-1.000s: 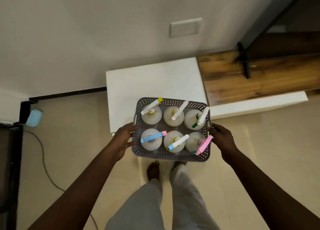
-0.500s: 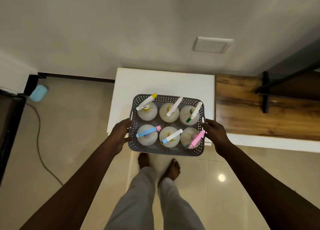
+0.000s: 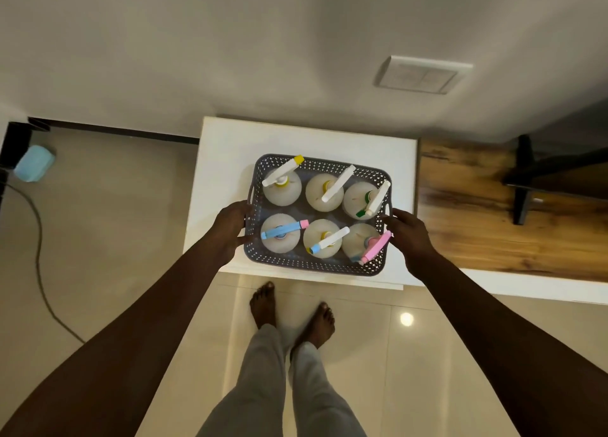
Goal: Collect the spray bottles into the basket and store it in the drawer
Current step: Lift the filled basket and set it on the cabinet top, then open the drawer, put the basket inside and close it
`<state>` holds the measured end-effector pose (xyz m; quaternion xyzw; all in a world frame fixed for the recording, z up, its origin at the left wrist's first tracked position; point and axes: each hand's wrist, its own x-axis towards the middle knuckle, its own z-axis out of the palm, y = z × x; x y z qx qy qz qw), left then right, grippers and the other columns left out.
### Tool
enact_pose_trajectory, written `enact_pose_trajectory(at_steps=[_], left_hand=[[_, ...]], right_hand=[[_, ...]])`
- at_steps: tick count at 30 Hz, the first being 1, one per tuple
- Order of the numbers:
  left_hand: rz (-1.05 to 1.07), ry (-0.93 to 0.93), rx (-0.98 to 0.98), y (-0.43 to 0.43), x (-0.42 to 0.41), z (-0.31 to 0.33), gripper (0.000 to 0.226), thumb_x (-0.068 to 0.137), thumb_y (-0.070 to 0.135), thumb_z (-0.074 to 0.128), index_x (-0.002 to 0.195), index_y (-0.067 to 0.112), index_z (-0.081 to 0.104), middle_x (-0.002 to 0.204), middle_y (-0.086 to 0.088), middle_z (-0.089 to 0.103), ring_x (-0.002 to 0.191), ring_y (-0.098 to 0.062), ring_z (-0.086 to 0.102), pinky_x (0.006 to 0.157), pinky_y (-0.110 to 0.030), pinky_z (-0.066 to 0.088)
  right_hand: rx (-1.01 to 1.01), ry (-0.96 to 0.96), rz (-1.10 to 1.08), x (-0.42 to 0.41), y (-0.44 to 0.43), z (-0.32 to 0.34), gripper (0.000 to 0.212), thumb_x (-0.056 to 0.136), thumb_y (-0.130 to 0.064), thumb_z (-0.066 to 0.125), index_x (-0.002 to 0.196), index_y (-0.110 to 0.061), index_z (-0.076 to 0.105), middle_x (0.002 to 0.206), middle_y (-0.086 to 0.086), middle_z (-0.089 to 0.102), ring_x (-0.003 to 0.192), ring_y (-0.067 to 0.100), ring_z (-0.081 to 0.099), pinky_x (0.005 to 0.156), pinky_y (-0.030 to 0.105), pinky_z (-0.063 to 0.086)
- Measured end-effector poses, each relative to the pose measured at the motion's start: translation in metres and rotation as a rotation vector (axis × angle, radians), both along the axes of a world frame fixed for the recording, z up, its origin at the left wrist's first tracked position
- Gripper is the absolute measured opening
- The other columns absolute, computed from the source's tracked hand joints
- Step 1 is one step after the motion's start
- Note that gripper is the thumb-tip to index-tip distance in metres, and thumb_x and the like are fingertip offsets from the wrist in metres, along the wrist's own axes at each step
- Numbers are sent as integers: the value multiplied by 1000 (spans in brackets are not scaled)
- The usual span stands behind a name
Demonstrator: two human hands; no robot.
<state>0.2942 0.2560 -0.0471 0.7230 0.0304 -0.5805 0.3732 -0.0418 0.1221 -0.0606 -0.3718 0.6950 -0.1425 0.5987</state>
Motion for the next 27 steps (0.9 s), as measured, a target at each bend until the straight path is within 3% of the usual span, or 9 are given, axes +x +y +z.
enact_pose_trajectory(at_steps=[3, 6, 14, 17, 20, 22, 24, 26, 27], left_hand=[[9, -5, 21, -7, 5, -10, 17, 102, 22, 53, 97, 27, 68, 83, 4, 74, 89, -18, 64, 73, -37, 55], [7, -7, 36, -9, 8, -18, 15, 103, 23, 52, 99, 27, 67, 94, 0, 71, 93, -19, 64, 76, -38, 55], [9, -1, 43, -8, 16, -29, 14, 104, 24, 52, 103, 25, 65, 100, -1, 70, 97, -20, 65, 85, -40, 55], [-44, -21, 19, -2, 20, -28, 21, 103, 25, 52, 118, 21, 67, 106, -2, 71, 101, -22, 65, 81, -37, 57], [-53, -168, 47, 14, 25, -31, 39, 104, 25, 52, 142, 19, 57, 121, -5, 63, 107, -23, 60, 90, -42, 55], [9, -264, 41, 33, 28, -33, 39, 103, 21, 52, 142, 18, 57, 111, -3, 63, 98, -20, 59, 87, -41, 53], [92, -357, 39, 59, 29, -36, 39, 102, 18, 52, 140, 16, 58, 101, 0, 61, 86, -17, 58, 78, -36, 53], [143, -469, 74, 88, 31, -40, 40, 99, 16, 51, 139, 15, 58, 110, -4, 63, 88, -22, 60, 78, -37, 56], [147, -538, 114, 102, 32, -42, 40, 99, 16, 51, 138, 16, 58, 119, -7, 64, 95, -28, 64, 86, -42, 58]], right_hand=[[-6, -10, -11, 9, -8, -9, 30, 96, -11, 67, 125, -3, 70, 100, 8, 69, 96, 24, 60, 85, 37, 49], [1, 7, -18, 15, -15, -18, 31, 94, -15, 68, 125, -7, 71, 107, 8, 69, 100, 23, 61, 92, 40, 49], [-24, 28, -12, 21, -21, -31, 36, 94, -20, 70, 129, -12, 70, 117, 9, 72, 105, 22, 65, 102, 47, 53], [-36, 58, -42, 19, -13, -29, 44, 95, -20, 69, 136, -8, 64, 123, 7, 69, 111, 22, 63, 101, 42, 51], [-86, 110, -64, 11, 10, -22, 47, 95, -23, 68, 138, -6, 61, 118, 2, 66, 103, 18, 58, 97, 38, 50], [-97, 159, -100, 0, 33, -19, 49, 96, -23, 68, 142, -11, 60, 133, 5, 66, 112, 23, 61, 109, 44, 48], [-104, 196, -135, -15, 60, -18, 44, 97, -22, 68, 140, -12, 62, 136, 7, 67, 123, 28, 64, 113, 49, 48], [-104, 241, -154, -31, 89, -19, 41, 97, -22, 67, 136, -12, 65, 134, 6, 69, 122, 26, 65, 111, 46, 50], [-104, 270, -155, -40, 103, -20, 40, 97, -22, 67, 135, -13, 66, 133, 5, 69, 119, 22, 65, 110, 42, 49]])
